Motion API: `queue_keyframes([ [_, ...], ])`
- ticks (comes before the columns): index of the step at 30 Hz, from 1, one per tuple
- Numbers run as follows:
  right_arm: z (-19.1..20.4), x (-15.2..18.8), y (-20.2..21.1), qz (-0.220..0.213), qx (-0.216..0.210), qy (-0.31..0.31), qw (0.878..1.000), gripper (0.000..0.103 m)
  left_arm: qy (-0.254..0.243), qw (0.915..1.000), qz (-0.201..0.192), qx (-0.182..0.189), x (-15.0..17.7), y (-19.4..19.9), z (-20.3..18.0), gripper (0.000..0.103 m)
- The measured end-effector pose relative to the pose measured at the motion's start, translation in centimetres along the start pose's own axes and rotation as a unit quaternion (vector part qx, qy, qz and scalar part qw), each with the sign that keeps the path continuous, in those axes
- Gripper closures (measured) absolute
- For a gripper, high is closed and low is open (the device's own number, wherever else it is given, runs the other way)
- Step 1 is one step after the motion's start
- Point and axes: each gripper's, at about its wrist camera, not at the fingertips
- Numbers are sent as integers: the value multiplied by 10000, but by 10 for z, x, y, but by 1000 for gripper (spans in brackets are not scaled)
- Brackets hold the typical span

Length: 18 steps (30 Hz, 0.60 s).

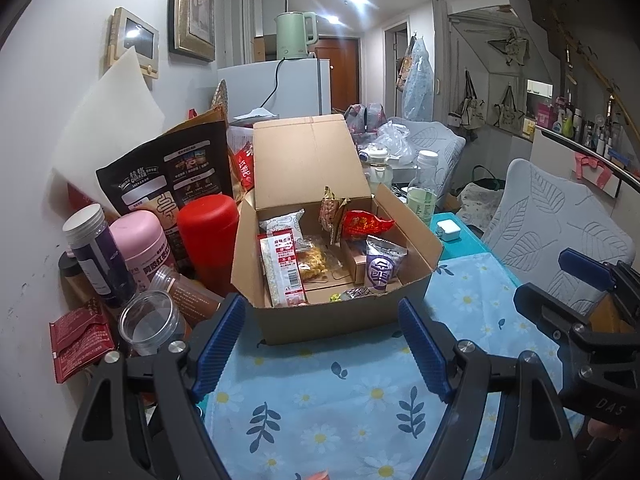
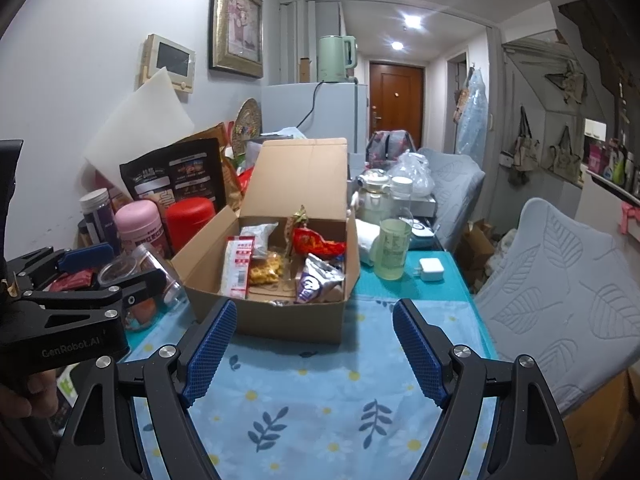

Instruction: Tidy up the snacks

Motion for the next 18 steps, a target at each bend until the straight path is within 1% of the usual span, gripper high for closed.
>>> queue_keyframes([
  [6,0,0,-1,-21,-12,29,10000,22,25,10000,68,10,-1,-2,2,24],
  [18,-2,2,-10,92,15,6,10000,22,25,9999,104,-14,-1,-6,2,24],
])
Point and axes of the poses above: each gripper's, at about its wrist camera, not at the fingertips, and y roughly against the way its jaws point, z to its left, x to its underside, and after that the axes turned 12 degrees about z, right-handed
